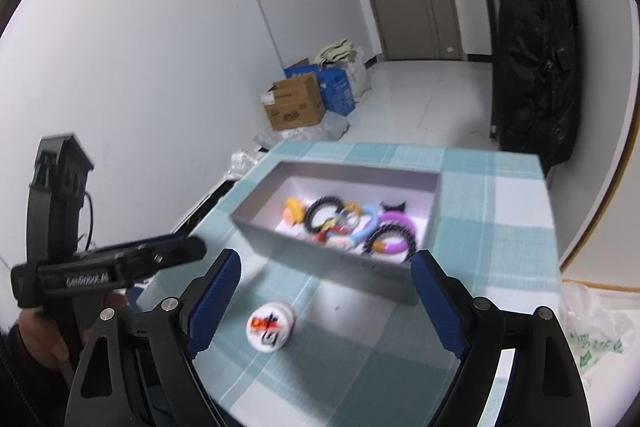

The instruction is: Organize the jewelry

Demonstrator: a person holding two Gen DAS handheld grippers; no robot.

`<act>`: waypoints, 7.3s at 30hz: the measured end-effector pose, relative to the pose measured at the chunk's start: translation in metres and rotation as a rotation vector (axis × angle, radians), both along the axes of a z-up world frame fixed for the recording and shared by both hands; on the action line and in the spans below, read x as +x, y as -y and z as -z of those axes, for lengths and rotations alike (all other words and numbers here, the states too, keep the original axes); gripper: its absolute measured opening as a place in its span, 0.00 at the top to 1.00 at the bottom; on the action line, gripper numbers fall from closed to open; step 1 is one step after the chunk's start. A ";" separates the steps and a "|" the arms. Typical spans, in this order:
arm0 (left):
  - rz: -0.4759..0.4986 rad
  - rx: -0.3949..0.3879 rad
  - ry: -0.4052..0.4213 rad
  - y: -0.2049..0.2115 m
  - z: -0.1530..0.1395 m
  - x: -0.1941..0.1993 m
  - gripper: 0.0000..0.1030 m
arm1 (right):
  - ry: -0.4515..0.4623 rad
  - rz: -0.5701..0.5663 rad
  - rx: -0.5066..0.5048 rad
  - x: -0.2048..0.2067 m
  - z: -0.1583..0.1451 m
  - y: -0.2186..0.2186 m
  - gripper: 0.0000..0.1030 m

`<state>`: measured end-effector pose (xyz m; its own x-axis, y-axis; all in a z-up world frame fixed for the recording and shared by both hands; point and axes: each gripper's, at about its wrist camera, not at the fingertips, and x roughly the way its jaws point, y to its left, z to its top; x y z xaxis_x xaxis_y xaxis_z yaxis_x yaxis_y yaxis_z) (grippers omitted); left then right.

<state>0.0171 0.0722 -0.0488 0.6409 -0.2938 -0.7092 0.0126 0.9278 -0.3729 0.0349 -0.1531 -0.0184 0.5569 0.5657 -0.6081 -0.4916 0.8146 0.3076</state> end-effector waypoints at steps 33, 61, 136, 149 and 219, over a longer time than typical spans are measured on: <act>-0.039 0.052 -0.047 -0.012 0.008 -0.006 0.29 | -0.036 -0.221 -0.350 -0.029 0.068 -0.090 0.61; -0.138 -0.020 -0.149 -0.035 0.024 0.003 0.29 | 0.042 -0.248 -0.375 -0.021 0.067 -0.116 0.60; 0.174 0.127 0.002 0.056 -0.008 0.028 0.63 | -0.076 0.058 0.140 0.052 0.001 0.017 0.60; 0.168 0.052 0.026 0.049 -0.011 0.061 0.63 | -0.127 0.050 0.208 0.082 0.005 0.013 0.60; -0.047 0.199 0.268 0.039 -0.046 -0.004 0.19 | 0.239 0.101 0.097 0.003 -0.026 0.026 0.10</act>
